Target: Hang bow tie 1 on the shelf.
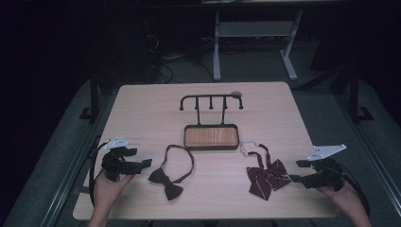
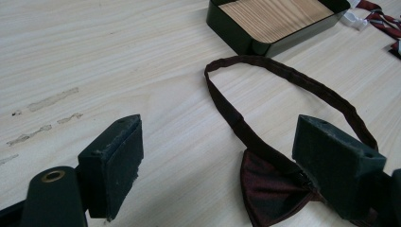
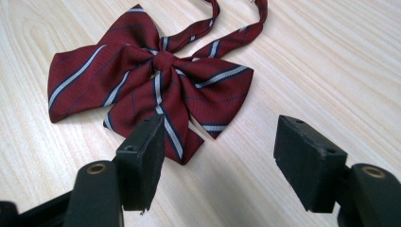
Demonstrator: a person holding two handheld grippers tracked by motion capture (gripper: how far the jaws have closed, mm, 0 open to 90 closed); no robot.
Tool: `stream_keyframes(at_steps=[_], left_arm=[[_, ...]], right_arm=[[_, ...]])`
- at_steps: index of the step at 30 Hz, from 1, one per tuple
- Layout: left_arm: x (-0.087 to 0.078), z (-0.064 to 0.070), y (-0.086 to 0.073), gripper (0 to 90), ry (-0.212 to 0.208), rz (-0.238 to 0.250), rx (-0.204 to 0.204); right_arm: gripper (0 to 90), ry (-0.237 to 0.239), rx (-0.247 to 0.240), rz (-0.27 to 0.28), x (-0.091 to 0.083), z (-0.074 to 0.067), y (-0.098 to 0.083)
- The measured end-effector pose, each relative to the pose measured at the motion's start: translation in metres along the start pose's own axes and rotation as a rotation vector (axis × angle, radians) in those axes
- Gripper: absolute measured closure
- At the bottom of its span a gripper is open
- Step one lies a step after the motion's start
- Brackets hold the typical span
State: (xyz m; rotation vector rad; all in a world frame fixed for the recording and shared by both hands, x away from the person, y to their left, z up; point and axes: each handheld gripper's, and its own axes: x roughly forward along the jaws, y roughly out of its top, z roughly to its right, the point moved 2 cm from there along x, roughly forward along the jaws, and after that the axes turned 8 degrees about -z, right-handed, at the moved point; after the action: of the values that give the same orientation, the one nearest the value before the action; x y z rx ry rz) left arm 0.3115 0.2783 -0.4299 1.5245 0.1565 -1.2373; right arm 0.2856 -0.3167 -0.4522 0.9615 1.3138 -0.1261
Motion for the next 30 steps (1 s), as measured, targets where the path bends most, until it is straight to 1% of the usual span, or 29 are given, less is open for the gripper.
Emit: stream_keyframes(at_steps=[1,5,8,10,11,12,14,16,18,22,25,26,27,30], left_arm=[[0.0,0.0,0.0,16.8,0.001,0.0,0.0],[0.001,0.001,0.0,16.8,-0.004,0.004,-0.002],[0.002,0.0,0.0,16.8,-0.008,-0.007,0.005],[0.001,0.0,0.0,16.8,-0.01,-0.001,0.0],[0.001,0.0,0.0,16.8,-0.01,0.001,0.005],[0.001,0.001,0.0,16.8,-0.011,0.006,0.0],[0.001,0.001,-0.001,16.8,-0.01,-0.003,0.011],[0.001,0.001,0.0,16.8,-0.013,0.003,0.004],[0.002,0.001,-0.001,16.8,-0.011,0.002,0.003],[0.002,0.0,-0.001,16.8,-0.013,-0.009,0.003],[0.002,0.0,-0.001,16.8,-0.014,-0.01,0.003],[0.002,0.0,-0.001,16.8,-0.013,-0.009,0.007],[0.002,0.0,-0.001,16.8,-0.012,-0.006,0.007],[0.002,0.0,-0.001,16.8,-0.014,-0.005,0.009]], right_arm=[[33.8,0.002,0.006,0.001,0.0,0.0,0.001],[33.4,0.005,-0.002,-0.005,0.001,-0.001,0.004],[31.8,0.006,-0.006,-0.016,0.0,-0.002,0.009],[30.8,0.006,-0.015,-0.012,-0.001,-0.003,0.014],[30.8,0.014,-0.023,-0.013,-0.001,-0.004,0.016],[30.7,0.011,-0.033,-0.017,-0.001,-0.005,0.019],[30.8,0.009,-0.047,-0.024,-0.001,-0.006,0.025],[30.8,0.01,-0.055,-0.028,0.0,-0.006,0.031],[30.8,0.02,-0.058,-0.03,0.001,-0.006,0.036],[30.5,0.021,-0.086,-0.056,0.001,-0.005,0.047],[30.7,0.02,-0.101,-0.074,0.001,-0.005,0.055],[30.9,0.027,-0.105,-0.081,0.001,-0.005,0.058],[30.9,0.025,-0.117,-0.09,0.001,-0.004,0.06],[31.3,0.021,-0.127,-0.117,0.002,-0.003,0.069]])
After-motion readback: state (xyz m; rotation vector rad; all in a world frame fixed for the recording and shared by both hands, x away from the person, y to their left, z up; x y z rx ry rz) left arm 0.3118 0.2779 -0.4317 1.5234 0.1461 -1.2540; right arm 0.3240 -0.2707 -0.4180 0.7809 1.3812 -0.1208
